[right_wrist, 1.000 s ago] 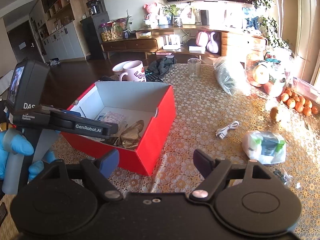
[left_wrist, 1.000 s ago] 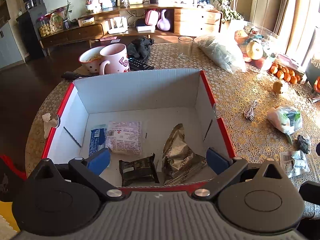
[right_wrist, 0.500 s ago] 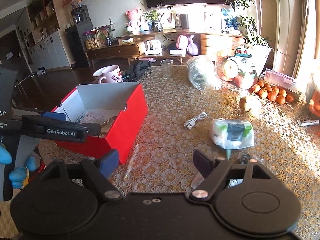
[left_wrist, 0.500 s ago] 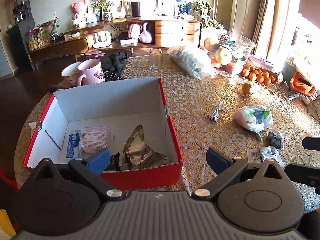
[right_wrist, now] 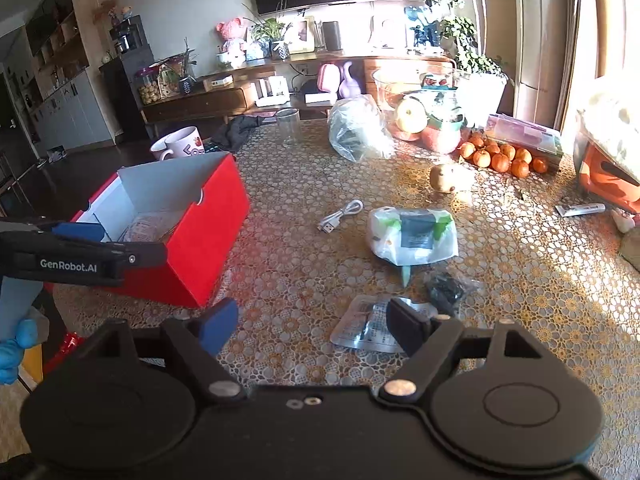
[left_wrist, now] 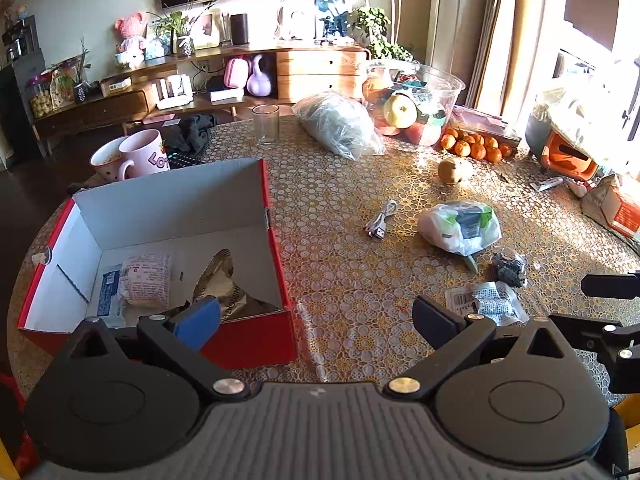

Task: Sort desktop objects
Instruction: 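Lift both tools out of the box and move toward the remaining packages, then grasp the silver printed sachet with the left tool while the right tool grasps the small black bag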

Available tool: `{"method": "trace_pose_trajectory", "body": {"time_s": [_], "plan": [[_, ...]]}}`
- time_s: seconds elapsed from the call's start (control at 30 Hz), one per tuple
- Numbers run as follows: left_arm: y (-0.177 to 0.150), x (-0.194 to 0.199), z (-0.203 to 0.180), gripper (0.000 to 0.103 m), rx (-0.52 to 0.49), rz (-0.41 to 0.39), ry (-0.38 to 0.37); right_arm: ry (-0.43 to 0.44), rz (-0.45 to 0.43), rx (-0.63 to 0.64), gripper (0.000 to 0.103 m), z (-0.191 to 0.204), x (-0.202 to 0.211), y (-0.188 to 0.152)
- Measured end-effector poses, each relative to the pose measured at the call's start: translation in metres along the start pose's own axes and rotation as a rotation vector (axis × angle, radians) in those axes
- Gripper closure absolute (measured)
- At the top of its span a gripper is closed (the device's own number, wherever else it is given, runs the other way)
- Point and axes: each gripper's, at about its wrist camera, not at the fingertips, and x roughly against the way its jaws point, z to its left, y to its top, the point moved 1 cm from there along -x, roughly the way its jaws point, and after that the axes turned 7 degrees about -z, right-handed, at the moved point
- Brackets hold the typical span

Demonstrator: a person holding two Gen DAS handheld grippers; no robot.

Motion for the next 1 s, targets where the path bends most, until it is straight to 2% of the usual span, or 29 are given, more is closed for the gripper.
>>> {"method": "trace_pose_trajectory", "body": {"time_s": [0.57, 0.7, 1.0], "plan": [[-0.018, -0.022, -0.070, 0.000, -0.083, -0.018, -0.192, -0.136, 0.008, -0.085, 0.022, -0.068, 0.005, -0.023], [-0.025, -0.031, -0.089, 0.000, -0.129, -0.034, -0.231, -0.149, 0.013, -0.091, 0.022, -0.080, -0.001, -0.023], [-0.038, -0.056, -0.128, 0.000, -0.304, -0.073, -0.292, -0.160, 0.033, -0.088, 0.022, -0.097, -0.024, -0.025]]}}
